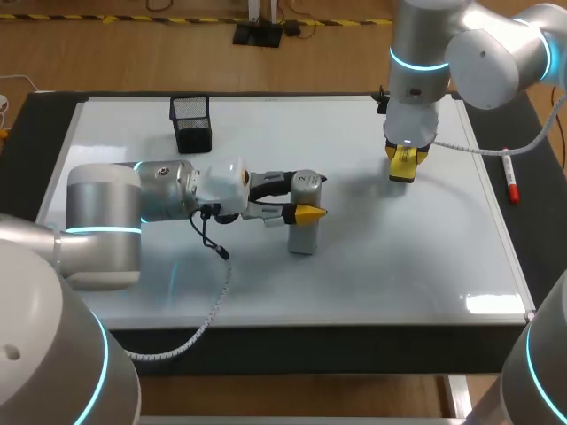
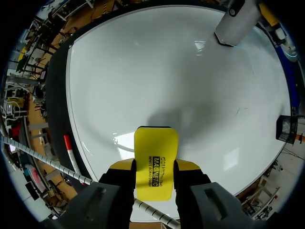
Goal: Pick up the inspection probe, press it on each red-marked spot on the whiteboard one by one, put down the probe, pick up the eraser, and wipe off all the red marks.
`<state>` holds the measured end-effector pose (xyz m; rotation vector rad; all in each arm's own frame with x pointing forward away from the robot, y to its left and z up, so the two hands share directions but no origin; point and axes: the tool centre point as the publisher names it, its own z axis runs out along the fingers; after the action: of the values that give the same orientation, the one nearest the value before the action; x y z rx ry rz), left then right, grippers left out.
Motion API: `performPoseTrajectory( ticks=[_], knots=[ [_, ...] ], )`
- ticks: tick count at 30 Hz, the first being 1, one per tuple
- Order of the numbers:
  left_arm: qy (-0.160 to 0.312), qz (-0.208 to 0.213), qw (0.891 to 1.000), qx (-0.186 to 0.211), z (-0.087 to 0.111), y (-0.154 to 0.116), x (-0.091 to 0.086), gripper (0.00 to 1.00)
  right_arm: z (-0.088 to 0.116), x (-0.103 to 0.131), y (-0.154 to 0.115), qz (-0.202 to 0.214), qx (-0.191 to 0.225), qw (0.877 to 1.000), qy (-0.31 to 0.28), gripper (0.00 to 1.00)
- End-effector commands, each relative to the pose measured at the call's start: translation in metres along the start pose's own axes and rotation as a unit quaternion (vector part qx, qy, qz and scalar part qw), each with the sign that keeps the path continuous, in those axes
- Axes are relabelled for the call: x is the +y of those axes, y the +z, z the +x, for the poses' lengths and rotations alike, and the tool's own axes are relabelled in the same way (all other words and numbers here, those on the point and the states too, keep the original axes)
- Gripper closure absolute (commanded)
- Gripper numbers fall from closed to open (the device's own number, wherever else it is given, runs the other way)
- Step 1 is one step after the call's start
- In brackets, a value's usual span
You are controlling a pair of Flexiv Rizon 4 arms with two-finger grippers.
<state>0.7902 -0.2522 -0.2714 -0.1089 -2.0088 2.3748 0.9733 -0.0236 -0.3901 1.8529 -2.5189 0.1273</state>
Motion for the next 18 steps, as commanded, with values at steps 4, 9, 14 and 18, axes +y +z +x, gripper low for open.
performPoseTrajectory(
  ticks=[4, 9, 14, 18],
  knots=[
    [-0.003, -0.005, 1.0, 0.001, 0.001, 0.0, 0.0, 1.0, 0.0, -0.001, -0.001, 0.001, 0.002, 1.0, -0.001, 1.0],
    [-0.001, -0.004, 1.0, 0.005, 0.001, 0.001, -0.003, 1.0, 0.0, -0.001, -0.001, 0.001, 0.002, 1.0, -0.001, 1.0],
    [0.011, 0.003, 1.0, 0.008, -0.003, 0.0, -0.017, 1.0, 0.0, -0.001, -0.001, 0.001, 0.002, 1.0, -0.001, 1.0],
    [0.017, 0.014, 1.0, 0.001, -0.008, -0.011, -0.029, 1.0, 0.0, -0.001, -0.001, 0.001, 0.002, 1.0, -0.001, 1.0]
  ],
)
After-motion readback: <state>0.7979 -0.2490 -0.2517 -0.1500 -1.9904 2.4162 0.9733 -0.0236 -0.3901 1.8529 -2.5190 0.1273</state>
